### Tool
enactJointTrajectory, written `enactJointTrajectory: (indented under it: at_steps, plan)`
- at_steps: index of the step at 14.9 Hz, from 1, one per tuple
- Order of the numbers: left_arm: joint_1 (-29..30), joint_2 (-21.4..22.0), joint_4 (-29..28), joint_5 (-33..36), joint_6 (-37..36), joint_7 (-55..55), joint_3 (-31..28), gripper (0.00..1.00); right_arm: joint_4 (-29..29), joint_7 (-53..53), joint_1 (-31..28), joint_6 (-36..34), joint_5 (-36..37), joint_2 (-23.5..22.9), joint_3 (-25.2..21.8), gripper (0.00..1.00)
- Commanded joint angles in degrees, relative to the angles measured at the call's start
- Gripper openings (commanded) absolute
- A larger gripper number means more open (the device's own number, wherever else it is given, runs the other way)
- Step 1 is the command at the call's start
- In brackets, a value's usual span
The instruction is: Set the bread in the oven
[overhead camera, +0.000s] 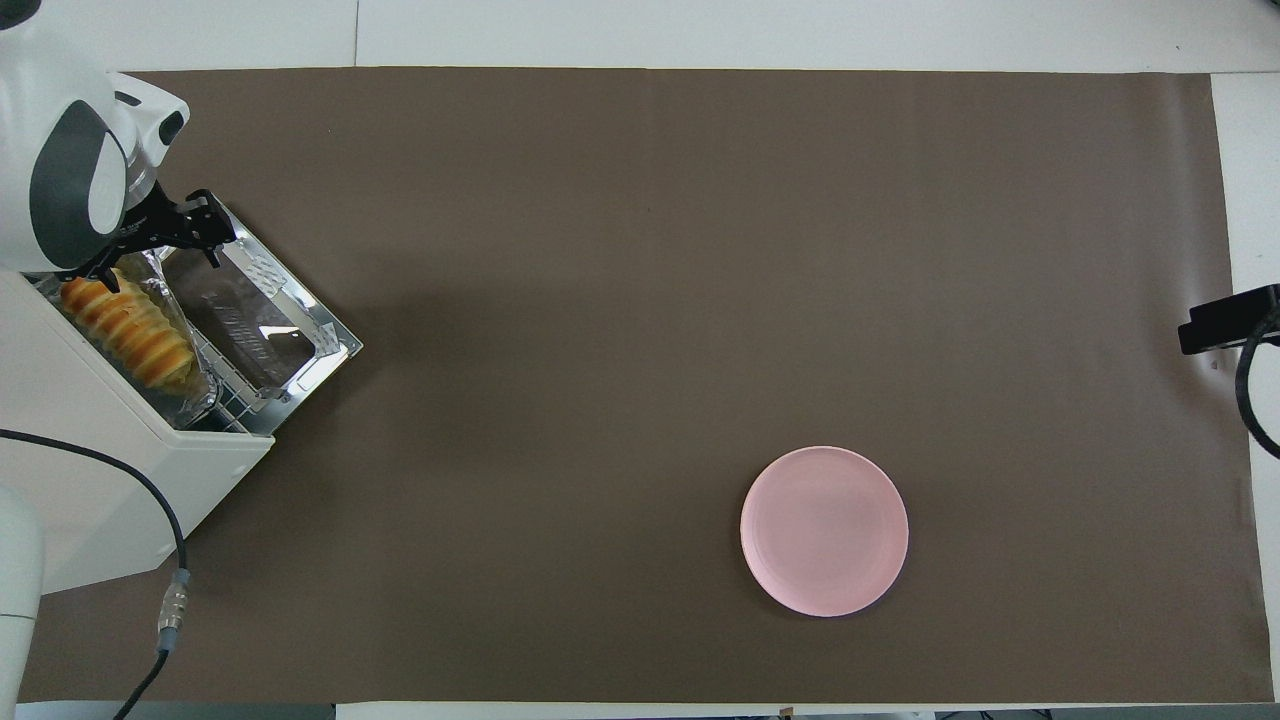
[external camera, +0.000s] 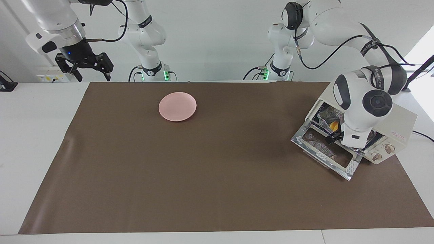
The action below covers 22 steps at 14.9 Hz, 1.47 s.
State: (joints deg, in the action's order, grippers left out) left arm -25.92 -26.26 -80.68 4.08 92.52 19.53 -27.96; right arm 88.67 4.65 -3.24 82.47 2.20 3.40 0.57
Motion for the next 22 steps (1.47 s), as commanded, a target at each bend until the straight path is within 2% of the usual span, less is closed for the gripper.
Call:
enactJointTrajectory:
  at_steps: [1, 7, 11, 13, 14, 15, 18, 20, 22]
  plan:
    - [1.4, 4.8, -0.8, -1.4, -0.7, -2.3, -0.1, 1.0, 1.2, 1.1, -1.0, -0.3, 0.2, 1.3, 0.7, 1.0]
    - [2.4, 12.7, -1.8, -6.0, -8.4, -15.7, -0.1, 1.0, 1.3, 1.1, -1.0, -0.3, 0.2, 1.3, 0.8, 1.0]
    - [2.4, 17.6, -3.2, -6.1, -13.6, -19.4, -0.1, 1.0, 1.3, 1.1, -1.0, -0.3, 0.2, 1.3, 0.7, 1.0]
    - [3.1, 20.2, -4.3, -6.0, -13.6, -20.0, 0.5, 1.0, 1.2, 1.1, -1.0, -0.3, 0.2, 1.3, 0.7, 1.0]
    - [5.7, 20.5, -4.3, -6.1, -13.7, -19.9, 2.6, 1.0, 1.3, 1.1, -1.0, -0.3, 0.2, 1.3, 0.8, 1.0]
    - [15.3, 22.1, -4.5, -6.1, -14.4, -20.1, 13.5, 1.0, 1.3, 1.1, -1.0, -0.3, 0.2, 1.3, 0.8, 1.0]
    - [17.6, 22.4, -4.7, -5.3, -14.6, -21.8, 17.6, 1.0, 1.2, 1.1, -1.0, -0.3, 0.2, 1.3, 0.8, 1.0]
    - [22.6, 26.0, -7.1, -5.3, -14.3, -23.5, 21.7, 1.0, 1.2, 1.1, -1.0, -0.3, 0.2, 1.3, 0.7, 1.0]
    - [23.0, 25.9, -7.6, -2.5, -13.2, -24.9, 23.2, 1.0, 1.3, 1.1, -1.0, -0.3, 0.2, 1.3, 0.8, 1.0]
